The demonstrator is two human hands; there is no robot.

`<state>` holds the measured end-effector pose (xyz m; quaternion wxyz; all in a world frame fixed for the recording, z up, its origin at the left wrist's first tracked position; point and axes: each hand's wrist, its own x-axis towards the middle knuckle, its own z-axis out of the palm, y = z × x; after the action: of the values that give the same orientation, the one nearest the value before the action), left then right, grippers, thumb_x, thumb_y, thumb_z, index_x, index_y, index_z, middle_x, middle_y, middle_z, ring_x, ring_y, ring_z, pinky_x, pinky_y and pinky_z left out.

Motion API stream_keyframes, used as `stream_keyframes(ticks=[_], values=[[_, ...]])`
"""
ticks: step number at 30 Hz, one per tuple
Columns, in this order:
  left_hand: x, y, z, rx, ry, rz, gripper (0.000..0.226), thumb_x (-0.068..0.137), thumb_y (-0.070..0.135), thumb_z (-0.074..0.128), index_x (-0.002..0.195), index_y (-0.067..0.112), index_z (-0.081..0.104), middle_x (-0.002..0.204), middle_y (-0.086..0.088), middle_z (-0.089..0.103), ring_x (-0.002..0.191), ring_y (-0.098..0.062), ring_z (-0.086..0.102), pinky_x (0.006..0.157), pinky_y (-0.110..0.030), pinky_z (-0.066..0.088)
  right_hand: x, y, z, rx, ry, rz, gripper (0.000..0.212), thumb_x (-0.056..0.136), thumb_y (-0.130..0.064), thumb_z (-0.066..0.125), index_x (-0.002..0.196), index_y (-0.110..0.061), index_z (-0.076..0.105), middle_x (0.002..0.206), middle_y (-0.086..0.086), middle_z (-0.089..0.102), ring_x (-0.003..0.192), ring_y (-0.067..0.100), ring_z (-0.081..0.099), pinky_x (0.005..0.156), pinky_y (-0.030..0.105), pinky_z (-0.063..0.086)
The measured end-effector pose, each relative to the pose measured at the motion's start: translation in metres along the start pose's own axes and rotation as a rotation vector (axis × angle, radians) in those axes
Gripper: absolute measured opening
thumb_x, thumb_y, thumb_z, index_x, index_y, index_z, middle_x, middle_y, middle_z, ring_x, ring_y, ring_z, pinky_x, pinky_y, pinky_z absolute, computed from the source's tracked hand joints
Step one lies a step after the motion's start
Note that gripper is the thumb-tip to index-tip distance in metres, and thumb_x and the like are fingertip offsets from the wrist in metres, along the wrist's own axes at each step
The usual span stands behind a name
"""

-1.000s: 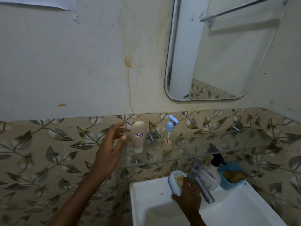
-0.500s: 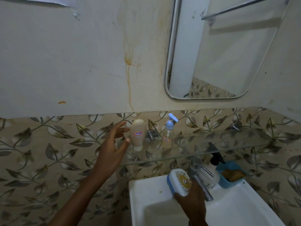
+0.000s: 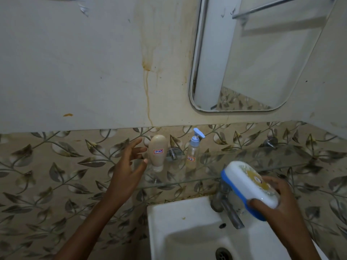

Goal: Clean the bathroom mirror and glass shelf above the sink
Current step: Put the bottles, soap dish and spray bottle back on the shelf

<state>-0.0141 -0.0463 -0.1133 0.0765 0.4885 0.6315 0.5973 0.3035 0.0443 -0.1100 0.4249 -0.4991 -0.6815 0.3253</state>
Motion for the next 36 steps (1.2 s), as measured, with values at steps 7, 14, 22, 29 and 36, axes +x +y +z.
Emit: stream_keyframes(ticks=[7,14,22,29,36], values=[[-0.002,0.003,0.001,0.009,-0.009,-0.009,0.052,0.087,0.007,0.056,0.127,0.036,0.039,0.110,0.015,0.059,0.102,0.020,0.049,0.080,-0.008,0.035,0.061,-0.025,0.034,-0.095,0.109,-0.124,0.076,0.057,-0.015,0.084,0.120,-0.018,0.041,0.118,0.011,0.047,0.111,0.033,0.047,0.084,0.055,0.051],[-0.002,0.006,0.003,0.013,0.003,-0.009,0.052,0.087,0.004,0.057,0.129,0.030,0.041,0.109,0.015,0.058,0.100,0.024,0.047,0.076,0.003,0.034,0.086,-0.011,0.068,-0.309,0.100,-0.085,0.087,0.058,-0.032,0.082,0.129,-0.016,0.037,0.128,0.015,0.047,0.120,0.034,0.040,0.099,0.045,0.040],[0.001,0.007,0.006,0.024,0.024,0.016,0.051,0.086,0.003,0.057,0.126,0.030,0.042,0.110,0.018,0.055,0.101,0.025,0.046,0.075,0.007,0.032,0.082,-0.005,0.074,-0.393,0.116,-0.028,0.090,0.059,-0.041,0.080,0.131,-0.015,0.034,0.129,0.017,0.045,0.121,0.035,0.037,0.099,0.042,0.034],[0.005,0.004,0.010,0.040,0.038,0.025,0.051,0.086,0.005,0.057,0.124,0.034,0.042,0.115,0.008,0.056,0.101,0.025,0.045,0.077,0.004,0.035,0.071,-0.008,0.056,-0.262,0.101,-0.045,0.090,0.068,-0.039,0.079,0.140,-0.018,0.029,0.139,0.014,0.039,0.130,0.033,0.034,0.106,0.055,0.033],[0.007,0.003,0.014,0.041,0.060,0.028,0.050,0.086,0.006,0.057,0.128,0.029,0.043,0.120,0.008,0.054,0.102,0.023,0.045,0.076,-0.003,0.036,0.064,0.045,0.010,0.254,0.512,-0.039,0.013,0.081,-0.003,0.065,0.084,-0.013,0.058,0.078,0.006,0.058,0.072,0.021,0.053,0.058,0.010,0.047]])
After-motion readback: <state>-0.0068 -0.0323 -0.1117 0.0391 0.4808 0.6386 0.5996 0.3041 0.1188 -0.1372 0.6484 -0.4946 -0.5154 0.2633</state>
